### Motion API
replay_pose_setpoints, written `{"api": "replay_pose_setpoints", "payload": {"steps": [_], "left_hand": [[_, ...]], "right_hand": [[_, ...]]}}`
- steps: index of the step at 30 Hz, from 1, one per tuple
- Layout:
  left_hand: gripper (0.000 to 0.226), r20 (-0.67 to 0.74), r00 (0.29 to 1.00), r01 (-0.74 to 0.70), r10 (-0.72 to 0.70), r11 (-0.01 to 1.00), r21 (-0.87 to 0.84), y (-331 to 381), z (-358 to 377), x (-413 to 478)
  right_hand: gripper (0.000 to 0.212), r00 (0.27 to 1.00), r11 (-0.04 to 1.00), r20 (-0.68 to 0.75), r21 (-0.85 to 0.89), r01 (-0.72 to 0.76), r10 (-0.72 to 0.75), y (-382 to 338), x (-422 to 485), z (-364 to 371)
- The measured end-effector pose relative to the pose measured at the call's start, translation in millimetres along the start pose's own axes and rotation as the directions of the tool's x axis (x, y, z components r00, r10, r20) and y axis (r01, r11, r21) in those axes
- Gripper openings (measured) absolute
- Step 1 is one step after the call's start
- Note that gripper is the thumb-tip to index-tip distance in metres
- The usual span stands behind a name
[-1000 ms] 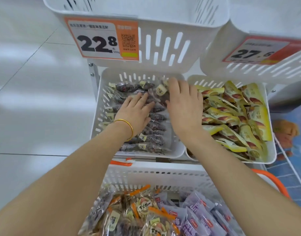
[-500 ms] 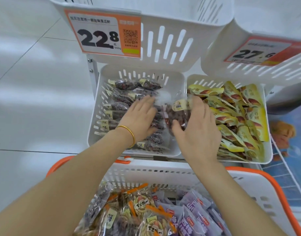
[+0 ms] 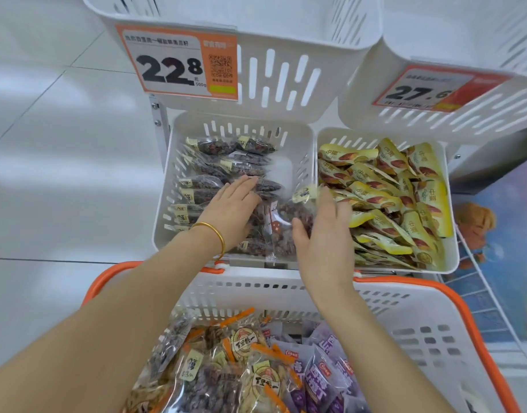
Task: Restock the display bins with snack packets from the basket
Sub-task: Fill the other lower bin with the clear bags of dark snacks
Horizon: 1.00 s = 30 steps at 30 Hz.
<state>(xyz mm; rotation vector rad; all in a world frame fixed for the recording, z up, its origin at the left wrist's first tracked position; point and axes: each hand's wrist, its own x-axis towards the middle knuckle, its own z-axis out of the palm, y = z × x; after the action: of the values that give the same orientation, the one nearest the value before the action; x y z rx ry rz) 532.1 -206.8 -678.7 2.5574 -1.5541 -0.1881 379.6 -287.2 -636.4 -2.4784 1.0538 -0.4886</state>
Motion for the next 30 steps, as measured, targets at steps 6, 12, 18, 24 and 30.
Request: {"api": "replay_pose_setpoints", "payload": {"steps": [6, 12, 18, 24, 30], "left_hand": [[0.055, -0.091, 0.996, -0.01, -0.001, 0.993, -0.12, 4, -3, -2], [0.069, -0.14, 0.99, -0.058, 0.031, 0.979, -0.195, 18, -13, 9], [0.038, -0.18, 0.982, -0.026, -0.056, 0.906, -0.422, 38, -13, 15], [0.061, 0.001, 1.0, 0.013, -0.013, 0.98, -0.2, 59, -3, 19], [0.069, -0.179, 0.984, 0.004, -0.01, 0.999, -0.034, 55, 8, 17]], "right_hand": [[0.059, 0.988, 0.997, 0.137, 0.02, -0.075, 0.071, 10, -6, -3], [0.038, 0.994, 0.962, 0.103, 0.265, -0.068, 0.042, 29, 2, -43], [0.039, 0.97, 0.916, -0.163, 0.388, -0.106, 0.181, 46, 13, -53], [0.043, 0.961, 0.889, -0.201, 0.45, -0.083, 0.191, 46, 11, -34], [0.059, 0.954, 0.87, -0.214, 0.485, -0.082, 0.209, 44, 14, -29]]}}
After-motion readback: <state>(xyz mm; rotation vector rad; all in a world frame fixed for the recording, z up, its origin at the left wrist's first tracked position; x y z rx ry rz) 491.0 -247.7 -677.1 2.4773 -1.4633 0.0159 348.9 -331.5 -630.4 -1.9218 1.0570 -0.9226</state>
